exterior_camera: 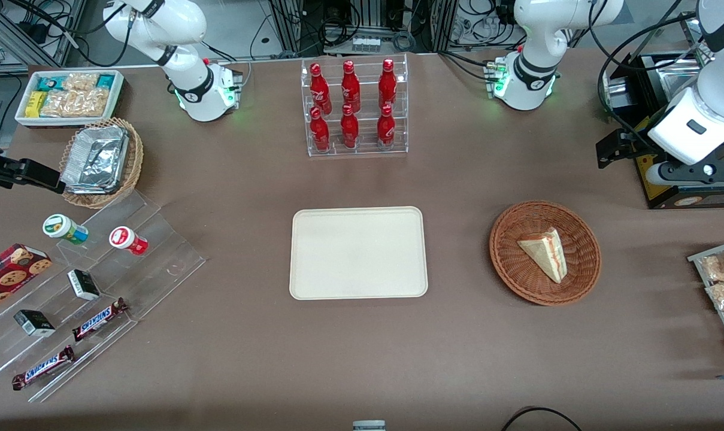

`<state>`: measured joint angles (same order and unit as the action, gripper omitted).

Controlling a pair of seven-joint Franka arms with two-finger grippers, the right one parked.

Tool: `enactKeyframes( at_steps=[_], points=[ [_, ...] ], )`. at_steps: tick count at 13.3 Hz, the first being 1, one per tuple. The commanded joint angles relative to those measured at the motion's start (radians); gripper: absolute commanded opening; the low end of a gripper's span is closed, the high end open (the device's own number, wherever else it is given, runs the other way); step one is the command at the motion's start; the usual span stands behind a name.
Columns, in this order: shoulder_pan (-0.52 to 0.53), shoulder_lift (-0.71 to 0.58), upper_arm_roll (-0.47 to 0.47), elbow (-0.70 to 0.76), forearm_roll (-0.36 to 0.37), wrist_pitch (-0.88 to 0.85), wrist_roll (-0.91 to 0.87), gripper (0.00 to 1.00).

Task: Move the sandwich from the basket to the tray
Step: 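Move the left gripper over the wicker basket above the sandwich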

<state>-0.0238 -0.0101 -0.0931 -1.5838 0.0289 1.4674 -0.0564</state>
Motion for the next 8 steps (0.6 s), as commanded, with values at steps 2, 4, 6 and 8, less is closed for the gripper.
enactKeyframes(
  at_steps=[2,4,6,8],
  points=[
    [-0.015,0.007,0.016,0.018,-0.011,-0.002,0.004,1.0],
    [-0.015,0.009,0.016,-0.007,0.0,0.017,0.007,1.0],
    [-0.013,-0.001,0.018,-0.082,0.002,0.057,0.006,1.0],
    [-0.008,-0.01,0.024,-0.163,0.005,0.123,0.001,1.0]
  ],
)
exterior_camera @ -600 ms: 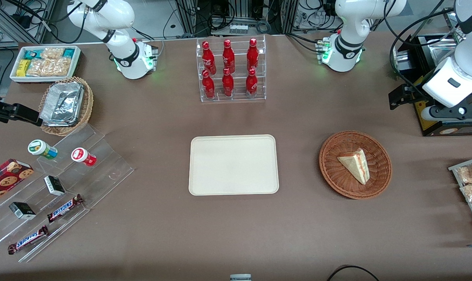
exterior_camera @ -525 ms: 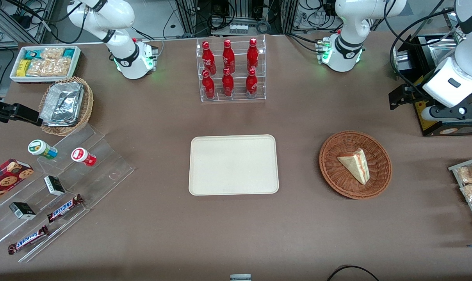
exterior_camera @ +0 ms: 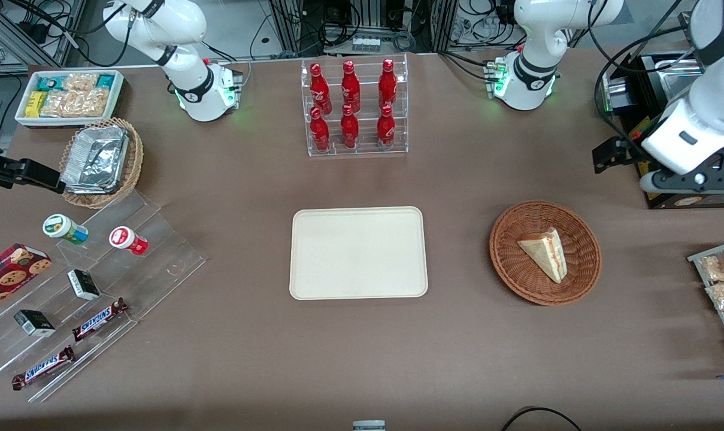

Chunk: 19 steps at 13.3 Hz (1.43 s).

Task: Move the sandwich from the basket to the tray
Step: 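Move the left gripper over the wicker basket above the sandwich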

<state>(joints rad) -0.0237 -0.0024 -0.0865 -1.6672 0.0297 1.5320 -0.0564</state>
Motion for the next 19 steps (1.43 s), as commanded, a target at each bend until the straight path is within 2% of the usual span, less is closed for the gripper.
enactKeyframes(
  at_steps=[1,6,9,13,16,19],
  points=[
    [-0.009,-0.022,0.025,-0.123,0.004,0.101,-0.005,1.0],
    [-0.009,-0.016,0.03,-0.279,0.006,0.319,-0.212,1.0],
    [-0.01,0.007,0.03,-0.331,0.004,0.391,-0.296,1.0],
    [-0.009,0.035,0.03,-0.413,-0.011,0.525,-0.368,1.0],
    [-0.009,0.088,0.03,-0.421,-0.01,0.539,-0.41,1.0],
    [-0.009,0.119,0.03,-0.477,-0.01,0.627,-0.471,1.0]
  ],
)
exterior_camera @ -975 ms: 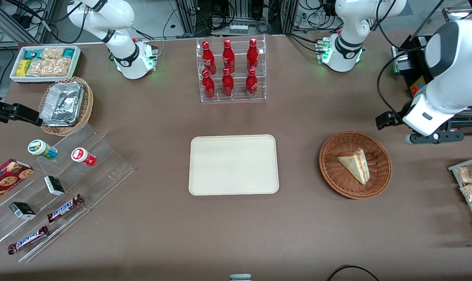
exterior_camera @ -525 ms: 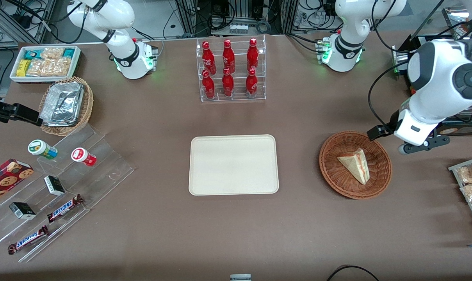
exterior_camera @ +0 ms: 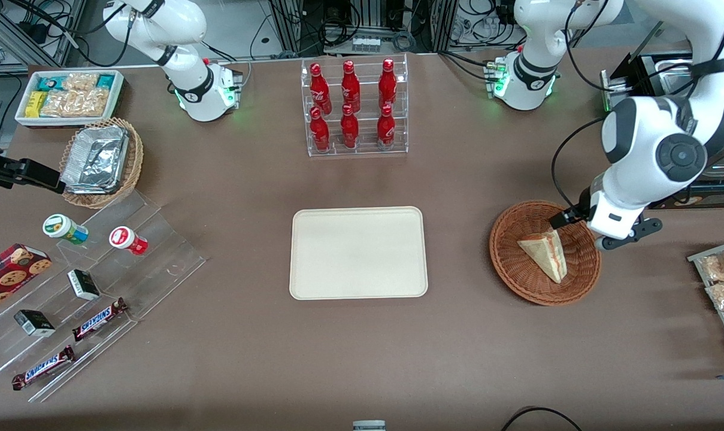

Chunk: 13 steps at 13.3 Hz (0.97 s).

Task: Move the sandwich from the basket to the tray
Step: 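Lower the left gripper and close it on the wrapped sandwich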

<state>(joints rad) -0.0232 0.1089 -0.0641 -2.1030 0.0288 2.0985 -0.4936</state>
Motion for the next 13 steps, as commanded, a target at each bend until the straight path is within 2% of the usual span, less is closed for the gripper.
enactKeyframes(
  at_steps=[1,13],
  points=[
    [-0.009,0.027,0.009,-0.055,-0.01,0.096,-0.039,1.0],
    [-0.009,0.153,0.009,-0.072,-0.01,0.293,-0.065,1.0]
  ],
)
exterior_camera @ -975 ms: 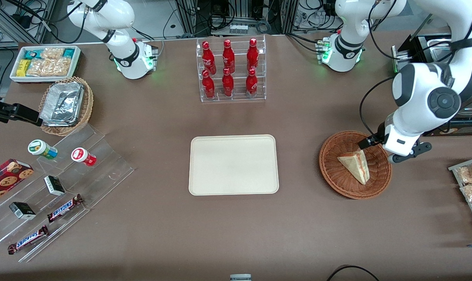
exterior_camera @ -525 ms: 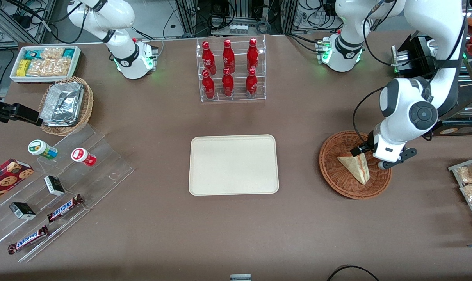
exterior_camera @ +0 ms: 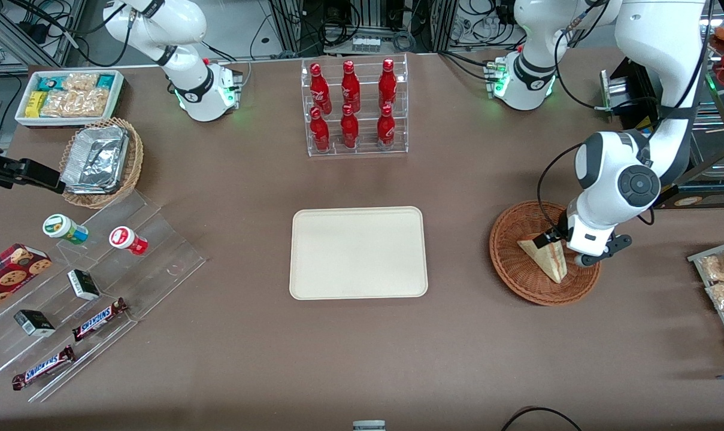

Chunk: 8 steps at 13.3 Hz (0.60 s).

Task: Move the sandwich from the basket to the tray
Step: 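Lower the left gripper and close it on the wrapped sandwich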

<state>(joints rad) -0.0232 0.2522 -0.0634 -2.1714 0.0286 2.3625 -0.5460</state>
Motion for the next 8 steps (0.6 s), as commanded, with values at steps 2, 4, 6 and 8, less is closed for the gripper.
enactKeyframes(
  at_steps=[2,4,6,8],
  points=[
    [-0.011,0.025,0.008,-0.004,-0.01,0.055,-0.018,0.85],
    [-0.011,0.028,0.008,-0.004,-0.01,0.057,-0.045,0.39],
    [-0.014,0.027,0.008,-0.004,-0.01,0.05,-0.061,0.0],
    [-0.014,0.024,0.008,-0.004,-0.01,0.044,-0.063,0.0]
  ],
)
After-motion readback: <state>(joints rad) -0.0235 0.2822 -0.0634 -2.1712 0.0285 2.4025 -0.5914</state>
